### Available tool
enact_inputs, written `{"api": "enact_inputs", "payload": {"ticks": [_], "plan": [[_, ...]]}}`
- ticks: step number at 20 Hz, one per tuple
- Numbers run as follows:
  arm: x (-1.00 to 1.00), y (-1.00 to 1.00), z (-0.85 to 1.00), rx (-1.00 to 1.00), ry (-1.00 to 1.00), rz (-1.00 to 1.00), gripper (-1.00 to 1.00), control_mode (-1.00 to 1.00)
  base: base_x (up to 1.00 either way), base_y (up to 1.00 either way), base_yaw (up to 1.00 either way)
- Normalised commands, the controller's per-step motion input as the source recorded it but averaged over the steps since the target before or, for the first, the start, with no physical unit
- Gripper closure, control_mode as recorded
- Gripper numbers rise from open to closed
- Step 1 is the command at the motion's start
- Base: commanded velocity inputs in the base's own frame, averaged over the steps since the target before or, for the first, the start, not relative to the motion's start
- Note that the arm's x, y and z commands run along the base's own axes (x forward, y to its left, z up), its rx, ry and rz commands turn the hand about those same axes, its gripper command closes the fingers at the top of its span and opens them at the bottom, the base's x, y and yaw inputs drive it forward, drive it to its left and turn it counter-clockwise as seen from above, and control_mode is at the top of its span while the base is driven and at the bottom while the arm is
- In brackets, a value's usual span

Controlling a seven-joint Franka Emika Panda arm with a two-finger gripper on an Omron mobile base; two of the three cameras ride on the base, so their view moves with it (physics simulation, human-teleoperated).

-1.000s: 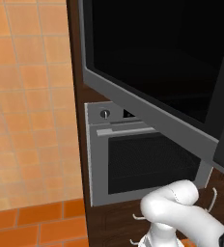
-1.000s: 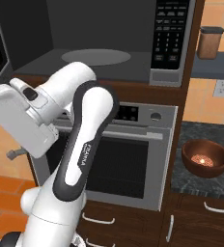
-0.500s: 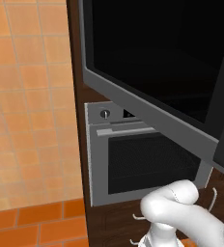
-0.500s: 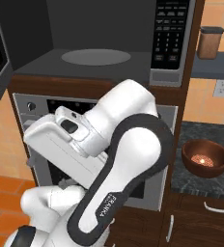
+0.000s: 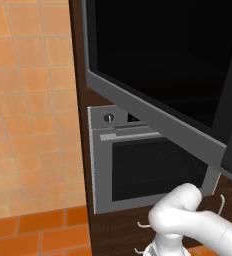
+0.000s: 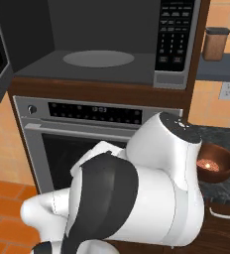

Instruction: Open the microwave, place the bowl with waffle inside the microwave, then close the microwave door and turn it on.

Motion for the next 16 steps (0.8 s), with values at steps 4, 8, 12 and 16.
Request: {"api": "enact_inputs", "payload": {"ticks": [4, 8, 12, 16], "plan": [[0.79, -0.70, -0.14, -0.25, -0.08, -0.52, -1.00, -1.00, 0.00, 0.00, 0.00], [0.81, -0.84, -0.62, 0.01, 0.00, -0.51, -1.00, -1.00, 0.00, 0.00, 0.00], [0.84, -0.67, -0.36, 0.23, 0.00, -0.50, -1.00, -1.00, 0.00, 0.00, 0.00], [0.97, -0.72, -0.16, 0.41, 0.00, -0.32, -1.00, -1.00, 0.00, 0.00, 0.00]]}}
